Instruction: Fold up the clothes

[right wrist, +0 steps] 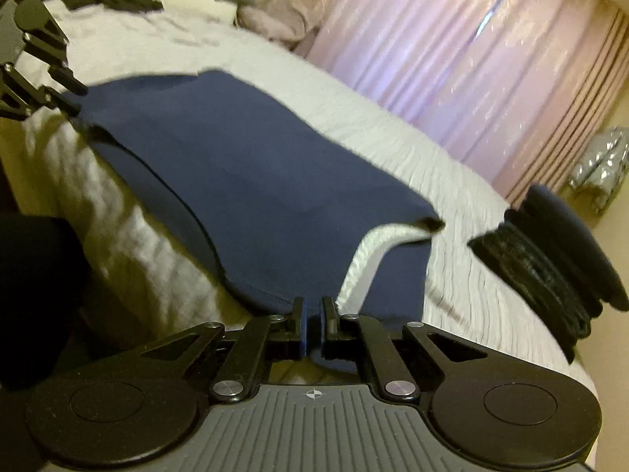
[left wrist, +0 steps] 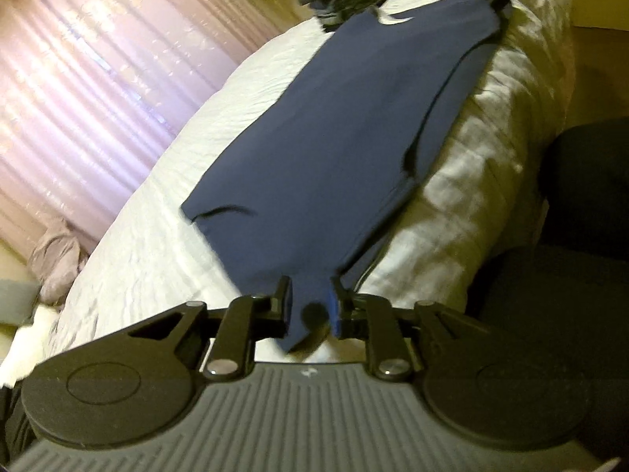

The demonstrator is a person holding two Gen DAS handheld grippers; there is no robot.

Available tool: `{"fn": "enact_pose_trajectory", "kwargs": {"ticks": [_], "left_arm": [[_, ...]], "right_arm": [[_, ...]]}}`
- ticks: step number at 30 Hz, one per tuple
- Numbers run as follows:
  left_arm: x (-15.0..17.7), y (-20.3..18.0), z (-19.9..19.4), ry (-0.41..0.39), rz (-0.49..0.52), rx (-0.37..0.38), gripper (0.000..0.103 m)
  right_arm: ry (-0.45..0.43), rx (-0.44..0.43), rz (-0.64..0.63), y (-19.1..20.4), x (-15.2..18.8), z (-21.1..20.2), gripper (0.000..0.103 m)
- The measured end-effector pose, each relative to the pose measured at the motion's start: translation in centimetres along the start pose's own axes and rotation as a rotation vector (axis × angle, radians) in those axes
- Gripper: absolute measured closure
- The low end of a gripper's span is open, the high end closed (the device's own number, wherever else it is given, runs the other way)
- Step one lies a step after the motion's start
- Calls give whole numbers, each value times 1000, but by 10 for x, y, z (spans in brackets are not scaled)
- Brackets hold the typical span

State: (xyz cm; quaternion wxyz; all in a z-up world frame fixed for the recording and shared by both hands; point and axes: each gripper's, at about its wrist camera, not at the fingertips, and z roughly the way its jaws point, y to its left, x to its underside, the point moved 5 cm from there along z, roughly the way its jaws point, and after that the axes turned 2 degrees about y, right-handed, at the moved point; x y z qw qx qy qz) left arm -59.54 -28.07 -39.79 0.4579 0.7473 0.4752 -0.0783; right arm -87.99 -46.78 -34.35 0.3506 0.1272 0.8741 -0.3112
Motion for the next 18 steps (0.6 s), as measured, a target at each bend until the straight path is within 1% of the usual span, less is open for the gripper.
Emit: {"fn": "enact_pose_trajectory", "kwargs": {"ticks": [1,2,3,4,6,9,12,14,18], "left_arm": [[2,4,-3,10,-7,-9,84],[5,7,-6,18,-14,-19,84],[6,10,-10,23,-20,-29,84],[8,14,-15,27,-27,-38,83],[11,19,-22,32,-36,-50,81],[13,23,-29,37,-41,-64,78],[16,24,-33,38,-29,-62,76],[20,27,-30,35,-33,-56,73],[30,35,-22,29,-50,-41,73]], "right_arm": [[-13,-8,5,3,-2,-4,96],[-33,-15,13,5,-5,-8,63],[-59,-21,20,8,-7,-11,38],[-84,-27,28,10,-10,-15,11],[-128,-56,40,15,-16,-20,11],[-145,-80,34,24,-26,-24,11],[-165,-109,31,32,-39,-29,11],[-179,-130,27,39,-48,-30,11],[-187,-163,-26,60,-66,-26,11]]}}
